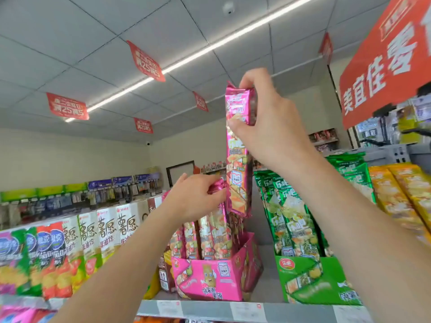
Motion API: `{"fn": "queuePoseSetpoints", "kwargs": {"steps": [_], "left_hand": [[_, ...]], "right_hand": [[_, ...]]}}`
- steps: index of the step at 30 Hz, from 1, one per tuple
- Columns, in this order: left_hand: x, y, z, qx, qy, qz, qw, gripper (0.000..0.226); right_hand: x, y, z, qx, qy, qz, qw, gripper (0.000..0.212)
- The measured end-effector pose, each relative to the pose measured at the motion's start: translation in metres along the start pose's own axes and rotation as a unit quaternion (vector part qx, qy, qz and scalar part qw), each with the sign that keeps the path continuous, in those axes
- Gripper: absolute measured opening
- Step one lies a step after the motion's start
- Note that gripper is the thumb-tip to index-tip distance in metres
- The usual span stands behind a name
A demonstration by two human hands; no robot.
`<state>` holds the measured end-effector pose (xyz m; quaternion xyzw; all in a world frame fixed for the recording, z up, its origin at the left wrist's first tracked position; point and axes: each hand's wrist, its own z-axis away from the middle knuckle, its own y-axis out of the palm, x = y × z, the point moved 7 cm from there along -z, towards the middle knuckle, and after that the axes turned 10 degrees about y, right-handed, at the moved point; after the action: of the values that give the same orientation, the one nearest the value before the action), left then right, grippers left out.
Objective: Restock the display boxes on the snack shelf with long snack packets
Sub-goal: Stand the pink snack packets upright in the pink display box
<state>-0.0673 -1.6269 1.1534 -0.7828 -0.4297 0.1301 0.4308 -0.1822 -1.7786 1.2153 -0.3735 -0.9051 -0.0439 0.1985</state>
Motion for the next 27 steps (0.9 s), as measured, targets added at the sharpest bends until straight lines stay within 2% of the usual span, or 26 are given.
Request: {"fn": "queuePoseSetpoints", "kwargs": {"steps": [2,6,10,13,16,17,18,20,21,23,27], "left_hand": [[0.010,0.006,0.003,-0.006,0.011,0.004,1.000,0.039],[0.015,0.000,0.020,-0.096,0.045,-0.007,0.994,0.051],[0.011,-0.005,0.030,-0.118,0.072,-0.027,0.990,0.050],[0.013,-0.005,0.034,-0.134,0.070,0.004,0.988,0.046],[0.014,-0.001,0.034,-0.124,0.069,0.061,0.988,0.066],[0.015,0.001,0.032,-0.117,0.066,0.060,0.989,0.066],[0.015,0.002,0.029,-0.110,0.064,0.054,0.990,0.058],[0.016,0.002,0.024,-0.105,0.059,0.061,0.991,0.029],[0.016,0.001,0.022,-0.107,0.053,0.071,0.990,0.024],[0.019,0.001,0.019,-0.112,0.043,0.091,0.989,0.028],[0.019,0.000,0.018,-0.112,0.040,0.095,0.988,0.029]], "right_hand": [[-0.002,0.025,-0.004,0.036,0.000,0.038,0.999,0.036],[-0.013,0.058,-0.002,0.065,-0.004,0.091,0.994,0.036],[-0.027,0.082,0.008,0.103,0.023,0.110,0.988,0.035],[-0.036,0.103,0.019,0.167,0.059,0.114,0.978,0.025],[-0.052,0.126,0.034,0.266,0.113,0.130,0.948,0.012],[-0.058,0.131,0.040,0.296,0.130,0.127,0.938,0.012],[-0.063,0.134,0.046,0.317,0.144,0.119,0.930,0.012],[-0.070,0.135,0.051,0.345,0.183,0.087,0.916,0.020],[-0.075,0.134,0.053,0.355,0.220,0.057,0.907,0.026],[-0.081,0.133,0.051,0.352,0.282,0.006,0.892,0.032],[-0.081,0.124,0.029,0.218,0.215,0.094,0.948,0.032]]}}
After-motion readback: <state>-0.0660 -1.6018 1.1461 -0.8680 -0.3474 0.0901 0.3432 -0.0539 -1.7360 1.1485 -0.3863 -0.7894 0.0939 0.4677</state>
